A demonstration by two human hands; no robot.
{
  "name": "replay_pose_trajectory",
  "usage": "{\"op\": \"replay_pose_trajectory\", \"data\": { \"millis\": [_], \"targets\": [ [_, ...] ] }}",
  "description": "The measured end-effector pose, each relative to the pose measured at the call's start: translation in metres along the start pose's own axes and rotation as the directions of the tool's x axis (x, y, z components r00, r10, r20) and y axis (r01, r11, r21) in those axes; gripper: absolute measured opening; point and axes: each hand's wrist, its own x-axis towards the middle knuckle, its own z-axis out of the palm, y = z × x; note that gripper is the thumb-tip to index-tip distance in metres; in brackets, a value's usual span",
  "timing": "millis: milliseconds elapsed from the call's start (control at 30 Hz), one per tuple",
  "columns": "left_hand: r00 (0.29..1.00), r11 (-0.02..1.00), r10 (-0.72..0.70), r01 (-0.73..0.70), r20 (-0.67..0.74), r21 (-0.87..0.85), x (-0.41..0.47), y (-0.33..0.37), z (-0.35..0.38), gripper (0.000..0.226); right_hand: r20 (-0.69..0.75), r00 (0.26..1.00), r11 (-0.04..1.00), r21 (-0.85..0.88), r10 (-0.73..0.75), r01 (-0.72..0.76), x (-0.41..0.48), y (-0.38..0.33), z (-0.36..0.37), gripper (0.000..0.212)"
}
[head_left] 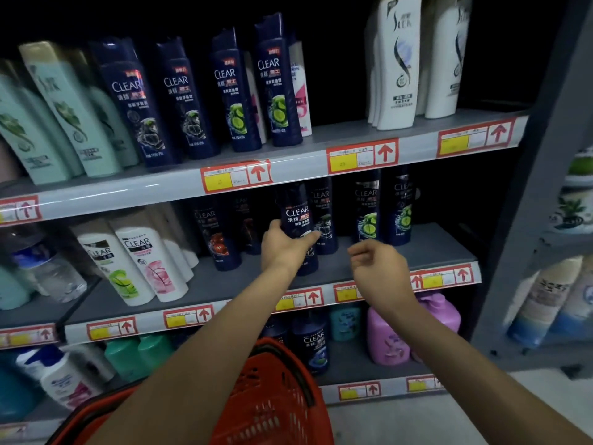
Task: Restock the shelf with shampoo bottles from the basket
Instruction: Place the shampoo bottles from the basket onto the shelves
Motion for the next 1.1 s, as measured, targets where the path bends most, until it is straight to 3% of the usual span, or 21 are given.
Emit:
{"op": "replay_pose_trajectory", "data": {
  "millis": [67, 267, 400, 567, 700, 867, 1100],
  "targets": [
    [0.999, 0.999, -0.009, 0.011, -0.042, 0.032, 0.003, -0.004, 0.004, 0.049, 0.009, 1.0, 0.999, -0.037, -0.006, 0.006, 0.002, 0.007, -0.001, 0.027],
    [0.997, 0.992, 0.061, -0.055, -0.051, 0.114, 0.001, -0.011, -0.006, 0.057, 0.128, 0.992, 0.972, -0.234, 0.011, 0.019, -0.002, 0.026, 0.016, 0.031],
    [0.991, 0.994, 0.112, -0.11, -0.078, 0.027, -0.012, -0.022, -0.032, 0.074, 0.174, 0.985, 0.963, -0.264, -0.006, 0.052, -0.001, 0.019, 0.034, 0.032],
    [0.98, 0.983, 0.152, -0.163, -0.131, -0.081, -0.038, -0.031, -0.083, 0.069, 0.217, 0.975, 0.949, -0.291, -0.055, 0.118, -0.001, 0.005, 0.063, 0.035],
    [0.98, 0.975, 0.184, -0.192, -0.076, -0.113, -0.074, -0.04, -0.126, 0.061, 0.202, 0.976, 0.933, -0.33, -0.081, 0.146, 0.008, 0.0, 0.082, 0.028],
    [0.983, 0.975, 0.181, -0.185, -0.042, -0.122, -0.112, -0.075, -0.161, 0.059, 0.201, 0.96, 0.791, -0.546, -0.194, 0.274, 0.026, -0.005, 0.104, 0.012],
    [0.996, 0.986, 0.077, -0.082, -0.041, -0.148, -0.126, -0.128, -0.183, 0.048, 0.173, 0.975, 0.726, -0.651, -0.143, 0.222, 0.042, -0.017, 0.138, 0.029]
  ]
}}
